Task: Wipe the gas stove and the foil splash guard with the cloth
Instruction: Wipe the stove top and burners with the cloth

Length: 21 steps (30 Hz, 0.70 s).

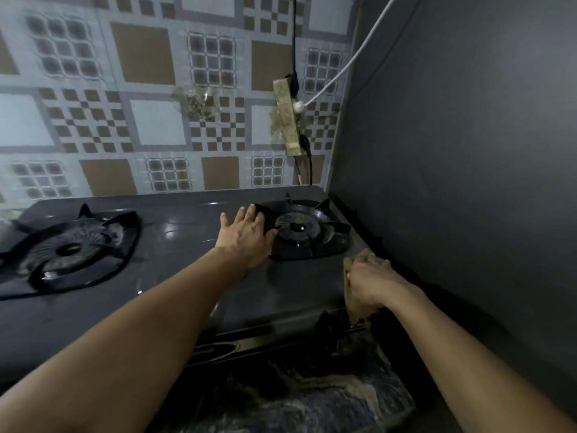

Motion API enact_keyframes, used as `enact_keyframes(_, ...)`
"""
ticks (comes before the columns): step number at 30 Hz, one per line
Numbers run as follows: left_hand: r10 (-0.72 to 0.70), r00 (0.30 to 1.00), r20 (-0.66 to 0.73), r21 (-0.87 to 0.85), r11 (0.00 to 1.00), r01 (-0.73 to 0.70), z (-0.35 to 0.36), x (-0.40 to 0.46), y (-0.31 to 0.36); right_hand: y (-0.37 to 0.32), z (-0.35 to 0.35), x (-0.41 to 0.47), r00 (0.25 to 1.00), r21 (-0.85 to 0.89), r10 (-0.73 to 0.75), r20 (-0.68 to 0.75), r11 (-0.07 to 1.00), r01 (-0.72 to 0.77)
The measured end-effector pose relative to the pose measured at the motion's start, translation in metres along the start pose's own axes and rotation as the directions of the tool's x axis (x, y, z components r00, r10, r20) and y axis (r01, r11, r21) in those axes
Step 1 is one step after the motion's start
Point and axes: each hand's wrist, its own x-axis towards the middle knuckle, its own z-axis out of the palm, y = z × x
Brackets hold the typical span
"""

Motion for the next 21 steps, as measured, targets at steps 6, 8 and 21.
enact_keyframes(6,-0.092,0.995,0.049,-0.138,0.986,0.098,-0.019,-0.081,-0.039,-0.082,0.026,-0.059,0.98,0.0,-0.199,-0.017,0.98,0.199)
enact_keyframes(8,-0.131,0.99,0.052,-0.127,0.982,0.137,-0.023,-0.106,-0.056,-0.093,0.034,-0.064,0.981,0.066,-0.171,-0.09,0.982,0.178)
enact_keyframes(21,-0.442,0.897,-0.012,-0.038,0.897,0.441,-0.029,-0.213,-0.184,-0.252,0.045,-0.081,0.776,0.107,-0.588,-0.23,0.777,0.62)
